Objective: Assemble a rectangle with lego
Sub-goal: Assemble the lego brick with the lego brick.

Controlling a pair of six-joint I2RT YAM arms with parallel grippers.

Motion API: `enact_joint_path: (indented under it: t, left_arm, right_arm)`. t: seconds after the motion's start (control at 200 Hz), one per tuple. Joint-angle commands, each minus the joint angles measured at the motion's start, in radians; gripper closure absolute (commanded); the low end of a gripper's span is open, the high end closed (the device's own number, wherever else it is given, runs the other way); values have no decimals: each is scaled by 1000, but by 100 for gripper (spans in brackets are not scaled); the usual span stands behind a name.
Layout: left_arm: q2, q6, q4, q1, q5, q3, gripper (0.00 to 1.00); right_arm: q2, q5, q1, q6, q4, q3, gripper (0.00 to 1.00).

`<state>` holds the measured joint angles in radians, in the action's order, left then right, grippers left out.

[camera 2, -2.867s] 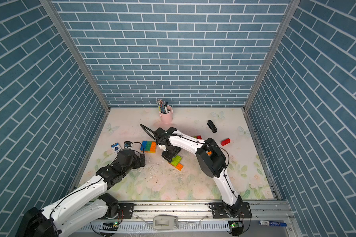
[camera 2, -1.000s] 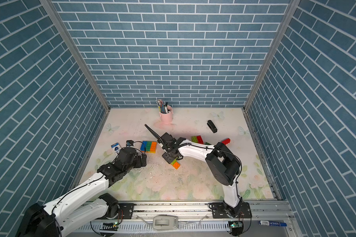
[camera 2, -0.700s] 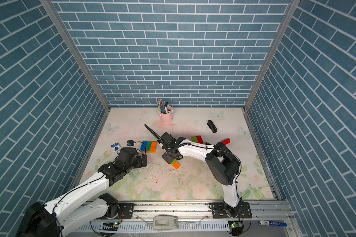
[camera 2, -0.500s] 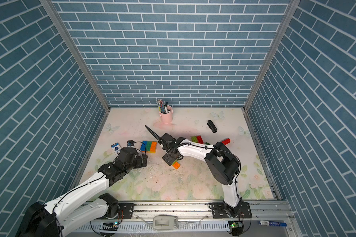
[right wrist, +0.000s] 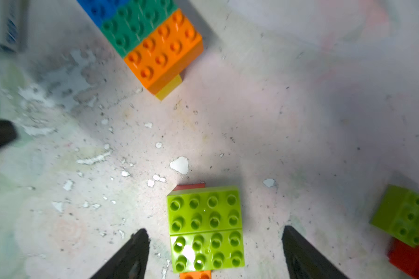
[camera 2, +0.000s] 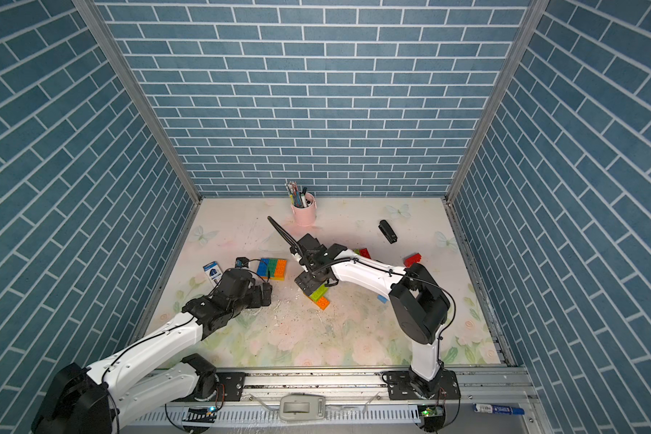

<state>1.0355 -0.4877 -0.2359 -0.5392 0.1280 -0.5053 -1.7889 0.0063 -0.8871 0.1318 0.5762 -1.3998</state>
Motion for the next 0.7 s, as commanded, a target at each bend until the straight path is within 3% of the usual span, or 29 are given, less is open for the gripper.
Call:
enact_joint_path:
  t: [0.0,0.255,0.695]
  left_arm:
    - [66,-15,34,-31,-65,-48,1]
    - [264,-28,75,-117,-92,-138,1]
    - [405,-20,185,-156,-173,-188,1]
  right_arm:
    - [47,-39,56,149,106,-25,20]
    - [10,-65,89,199,329,-104,26]
    - [-140,-158,104,208,332,-185,28]
